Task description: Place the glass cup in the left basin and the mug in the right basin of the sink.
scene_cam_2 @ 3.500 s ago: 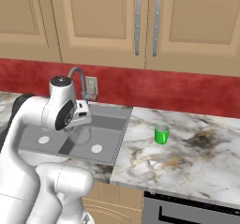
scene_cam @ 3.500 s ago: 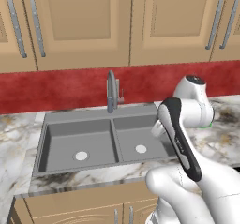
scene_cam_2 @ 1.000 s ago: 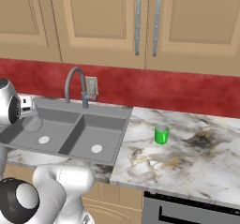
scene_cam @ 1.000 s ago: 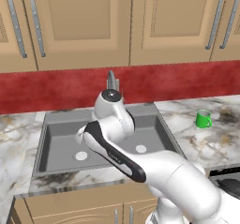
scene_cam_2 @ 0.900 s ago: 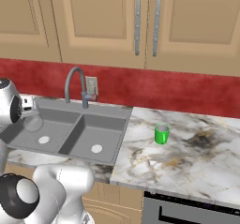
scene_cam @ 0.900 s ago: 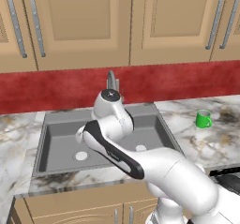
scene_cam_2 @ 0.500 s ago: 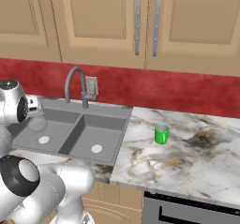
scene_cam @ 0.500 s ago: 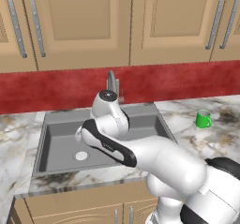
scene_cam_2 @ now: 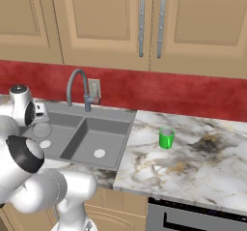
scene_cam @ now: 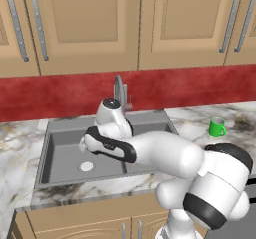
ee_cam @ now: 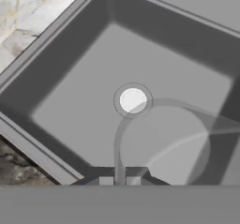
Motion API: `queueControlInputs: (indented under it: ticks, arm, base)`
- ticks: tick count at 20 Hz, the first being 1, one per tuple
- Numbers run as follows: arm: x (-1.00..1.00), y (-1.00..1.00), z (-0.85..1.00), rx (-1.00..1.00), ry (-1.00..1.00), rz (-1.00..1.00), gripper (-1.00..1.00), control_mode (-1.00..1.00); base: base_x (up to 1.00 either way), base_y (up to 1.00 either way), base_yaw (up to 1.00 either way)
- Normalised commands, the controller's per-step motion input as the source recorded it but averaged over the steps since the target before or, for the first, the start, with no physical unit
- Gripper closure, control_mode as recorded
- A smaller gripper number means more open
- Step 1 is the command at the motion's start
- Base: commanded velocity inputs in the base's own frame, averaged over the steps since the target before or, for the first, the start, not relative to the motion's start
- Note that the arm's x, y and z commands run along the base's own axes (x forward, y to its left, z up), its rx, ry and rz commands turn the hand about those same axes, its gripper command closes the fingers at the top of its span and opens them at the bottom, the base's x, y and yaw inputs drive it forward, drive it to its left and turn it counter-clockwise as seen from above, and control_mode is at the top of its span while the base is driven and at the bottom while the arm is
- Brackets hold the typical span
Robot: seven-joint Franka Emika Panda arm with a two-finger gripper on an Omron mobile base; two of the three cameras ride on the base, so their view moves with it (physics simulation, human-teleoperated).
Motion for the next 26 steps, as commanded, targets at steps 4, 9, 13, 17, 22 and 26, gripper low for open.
queueControlInputs:
  ticks: [4,9,13,17,22,26]
  arm:
    - [0.19,0.1,-0.27,0.0,0.05,0.0,1.0,-1.0]
    - [0.1,0.08,-0.29,0.0,0.01,0.0,1.0,-1.0]
    - [0.08,0.04,-0.29,0.0,0.02,0.0,1.0,-1.0]
    - [0.11,0.01,-0.28,-0.04,0.01,0.0,1.0,-1.0]
    - [0.08,0.0,-0.3,-0.05,0.04,0.0,1.0,-1.0]
    - [0.11,0.0,-0.27,-0.07,0.0,0.0,1.0,-1.0]
  base:
    - [0.0,0.0,0.0]
    - [0.0,0.0,0.0]
    - [0.0,0.0,0.0]
    - [0.0,0.0,0.0]
    - [0.0,0.0,0.0]
    - [0.0,0.0,0.0]
